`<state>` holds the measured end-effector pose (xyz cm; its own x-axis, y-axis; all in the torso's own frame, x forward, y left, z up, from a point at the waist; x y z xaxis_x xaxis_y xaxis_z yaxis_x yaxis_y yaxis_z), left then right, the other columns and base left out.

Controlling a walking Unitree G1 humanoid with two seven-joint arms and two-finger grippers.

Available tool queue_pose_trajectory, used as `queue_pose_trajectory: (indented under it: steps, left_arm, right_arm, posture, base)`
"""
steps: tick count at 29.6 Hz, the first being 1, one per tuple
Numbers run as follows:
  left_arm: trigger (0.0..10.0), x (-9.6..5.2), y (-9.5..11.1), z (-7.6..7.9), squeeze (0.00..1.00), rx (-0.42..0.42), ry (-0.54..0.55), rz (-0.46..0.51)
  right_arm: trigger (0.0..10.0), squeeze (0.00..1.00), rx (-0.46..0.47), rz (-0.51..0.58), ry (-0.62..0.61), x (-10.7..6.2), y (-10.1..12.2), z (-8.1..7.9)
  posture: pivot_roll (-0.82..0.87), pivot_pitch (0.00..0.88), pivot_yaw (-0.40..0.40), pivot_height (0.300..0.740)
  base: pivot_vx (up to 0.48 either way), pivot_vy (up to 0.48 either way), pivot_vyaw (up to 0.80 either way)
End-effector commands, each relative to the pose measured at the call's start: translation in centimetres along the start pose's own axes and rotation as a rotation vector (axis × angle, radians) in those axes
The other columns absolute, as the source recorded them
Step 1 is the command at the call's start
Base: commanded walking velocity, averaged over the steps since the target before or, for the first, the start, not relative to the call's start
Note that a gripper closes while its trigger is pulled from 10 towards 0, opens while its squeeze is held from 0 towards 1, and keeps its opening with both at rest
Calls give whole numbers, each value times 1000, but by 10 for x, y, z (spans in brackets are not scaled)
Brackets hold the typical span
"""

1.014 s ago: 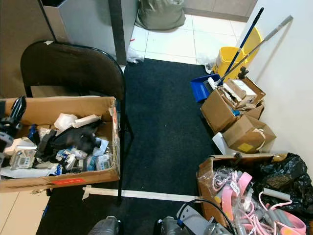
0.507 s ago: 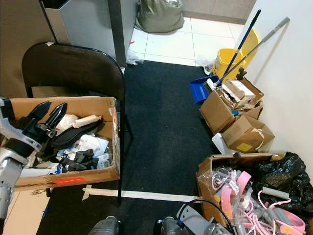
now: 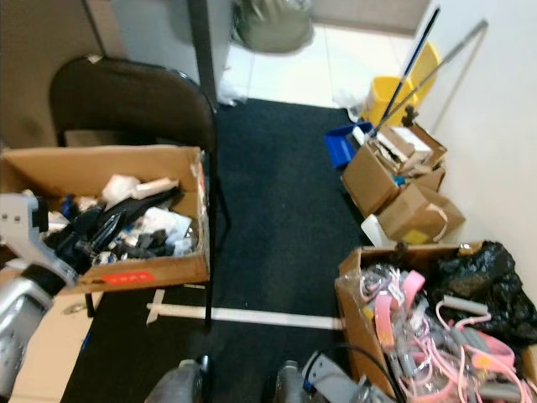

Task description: Picking trash to rubbish bin

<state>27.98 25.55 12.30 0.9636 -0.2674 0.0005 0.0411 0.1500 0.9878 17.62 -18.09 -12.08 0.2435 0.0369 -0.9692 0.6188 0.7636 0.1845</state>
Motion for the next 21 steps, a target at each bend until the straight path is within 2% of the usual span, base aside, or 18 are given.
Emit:
queue_pose_trajectory:
  steps: [1,3,5,6,9,14,15,16,21]
  left_arm:
    - [10000,-4,-10,-4,0,-8,17,-25]
    - [10000,-5,-10,-5,0,-8,22,-27]
    - [10000,-12,-19,-15,0,-30,60,-47]
    - [10000,-20,-28,-26,0,-52,103,-70]
    - [10000,-22,-32,-29,0,-60,116,-79]
    - [10000,-40,-63,-44,0,-116,198,-158]
    - [10000,-40,-63,-44,0,-116,198,-158]
    - [10000,-50,-79,-50,0,-150,240,-197]
    - [10000,-67,-98,-59,0,-198,310,-244]
  right_arm:
    - [10000,0,23,40,70,3,9,-21]
    - [10000,0,23,40,70,3,9,-21]
    - [10000,0,20,39,70,3,9,-21]
    - [10000,0,18,39,70,3,9,-21]
    - [10000,0,18,38,70,3,9,-21]
    - [10000,0,19,37,69,3,8,-21]
    - [10000,0,19,37,69,3,8,-21]
    - [10000,0,18,36,72,3,8,-21]
    - [10000,0,17,34,77,3,8,-22]
  posture:
    - [177,163,-39,740]
    - [177,163,-39,740]
    - [176,163,-41,740]
    - [176,164,-42,740]
    - [176,164,-42,740]
    - [171,162,-43,740]
    - [171,162,-43,740]
    - [171,162,-43,740]
    - [173,157,-44,740]
  base:
    - [-401,0,0]
    - [-401,0,0]
    - [-401,0,0]
    - [-398,0,0]
    - [-398,0,0]
    - [-412,0,0]
    - [-424,0,0]
    - [-420,0,0]
    - [-423,0,0]
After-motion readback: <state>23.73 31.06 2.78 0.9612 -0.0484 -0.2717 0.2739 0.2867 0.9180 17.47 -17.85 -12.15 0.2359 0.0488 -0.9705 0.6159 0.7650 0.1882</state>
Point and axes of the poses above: a point about 5 cm out from each wrist's last joint towards the gripper, its own x axis pointing out of the wrist towards the gripper, its own y axis along the axis of the wrist's last joint, z = x × y, the point moved 3 cm from there along x, pointing out of the wrist towards the gripper, and after that the axes turned 1 degree about -x, right-handed, at the moved point
